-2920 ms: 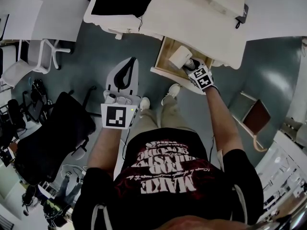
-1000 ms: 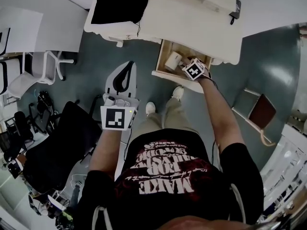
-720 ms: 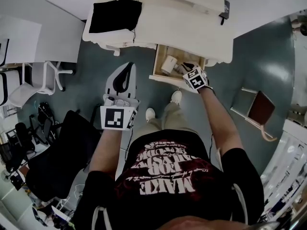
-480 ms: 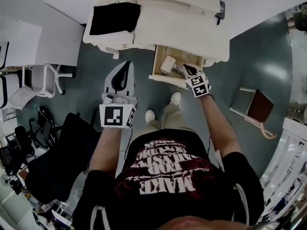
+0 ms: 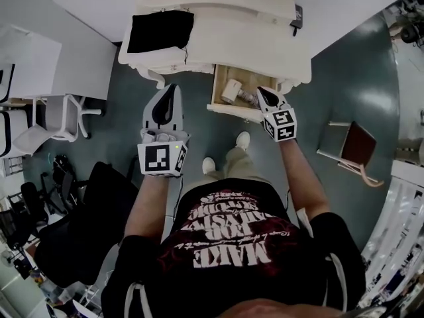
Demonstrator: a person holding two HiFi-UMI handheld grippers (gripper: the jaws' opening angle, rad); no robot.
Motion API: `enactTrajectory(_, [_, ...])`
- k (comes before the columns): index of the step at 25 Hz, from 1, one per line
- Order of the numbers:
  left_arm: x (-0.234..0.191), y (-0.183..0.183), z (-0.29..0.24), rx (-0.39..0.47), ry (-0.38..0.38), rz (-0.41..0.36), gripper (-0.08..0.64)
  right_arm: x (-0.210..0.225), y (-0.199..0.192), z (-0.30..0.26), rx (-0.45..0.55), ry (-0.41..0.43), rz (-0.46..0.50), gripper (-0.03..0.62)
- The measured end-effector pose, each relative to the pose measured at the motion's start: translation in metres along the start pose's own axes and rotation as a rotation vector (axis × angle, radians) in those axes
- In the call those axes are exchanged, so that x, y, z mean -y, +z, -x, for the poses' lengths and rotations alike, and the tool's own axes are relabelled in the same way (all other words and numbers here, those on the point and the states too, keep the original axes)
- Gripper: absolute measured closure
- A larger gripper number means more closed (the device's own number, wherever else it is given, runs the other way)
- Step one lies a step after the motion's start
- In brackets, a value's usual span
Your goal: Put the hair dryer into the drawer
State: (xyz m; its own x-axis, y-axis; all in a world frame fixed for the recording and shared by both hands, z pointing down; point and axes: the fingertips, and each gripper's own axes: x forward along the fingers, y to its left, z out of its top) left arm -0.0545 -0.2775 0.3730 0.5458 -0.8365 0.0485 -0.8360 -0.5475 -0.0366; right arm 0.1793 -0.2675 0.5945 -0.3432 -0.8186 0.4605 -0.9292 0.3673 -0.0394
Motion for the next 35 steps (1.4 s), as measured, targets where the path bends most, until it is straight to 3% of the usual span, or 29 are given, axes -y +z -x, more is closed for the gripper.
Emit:
enactTrajectory(17, [0.017,0.015,0.029,0.024,-0.102,-0.001,0.557,-0.033,0.116,0.09,0.264,-0.067,0.036,0.589])
enactTrajectory(26, [0.025,0.023,0.044,0.044,-0.147,0.0,0.557,-0.055,0.15,0.139,0.357,-0.097,0.046,0.589])
enactTrajectory(35, [0.024,0.03,0.069,0.049,-0.181,-0.011,0.557,-0.079,0.157,0.167,0.382,-0.134,0.025,0.589])
